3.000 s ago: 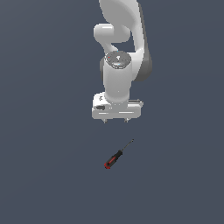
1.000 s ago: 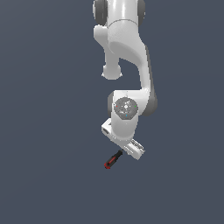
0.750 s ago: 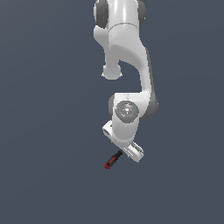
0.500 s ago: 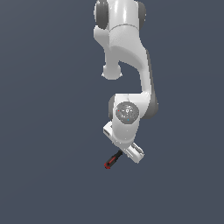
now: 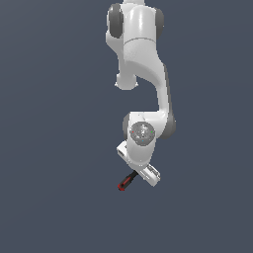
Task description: Pick up the object and move it to a goal position.
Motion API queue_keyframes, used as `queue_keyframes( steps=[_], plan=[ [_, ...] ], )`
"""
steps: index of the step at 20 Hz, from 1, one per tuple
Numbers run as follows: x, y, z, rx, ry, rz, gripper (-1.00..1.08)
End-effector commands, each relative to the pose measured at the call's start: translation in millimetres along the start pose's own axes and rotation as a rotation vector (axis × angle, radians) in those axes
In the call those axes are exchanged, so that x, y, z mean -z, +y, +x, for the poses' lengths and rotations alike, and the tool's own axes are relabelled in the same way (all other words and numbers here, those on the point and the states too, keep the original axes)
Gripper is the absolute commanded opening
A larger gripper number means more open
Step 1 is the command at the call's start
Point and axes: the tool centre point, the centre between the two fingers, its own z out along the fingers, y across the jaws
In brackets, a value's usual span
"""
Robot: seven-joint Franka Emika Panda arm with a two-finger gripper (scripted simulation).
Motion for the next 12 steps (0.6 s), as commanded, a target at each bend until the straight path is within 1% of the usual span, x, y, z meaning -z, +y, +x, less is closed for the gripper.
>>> queue_keyframes(
  steps=[1, 4, 8, 9, 12],
  plan=[
    [-13.5, 0.6, -0.4, -0.001, 0.000, -0.001, 1.00],
    [-21.8, 0.3, -0.4, -0.002, 0.000, -0.001, 1.00],
    [-22.0, -0.5, 0.5, -0.002, 0.000, -0.001, 1.00],
    [-22.0, -0.5, 0.5, -0.002, 0.000, -0.001, -1.00],
    [-22.0, -0.5, 0.5, -0.002, 0.000, -0.001, -1.00]
  ],
)
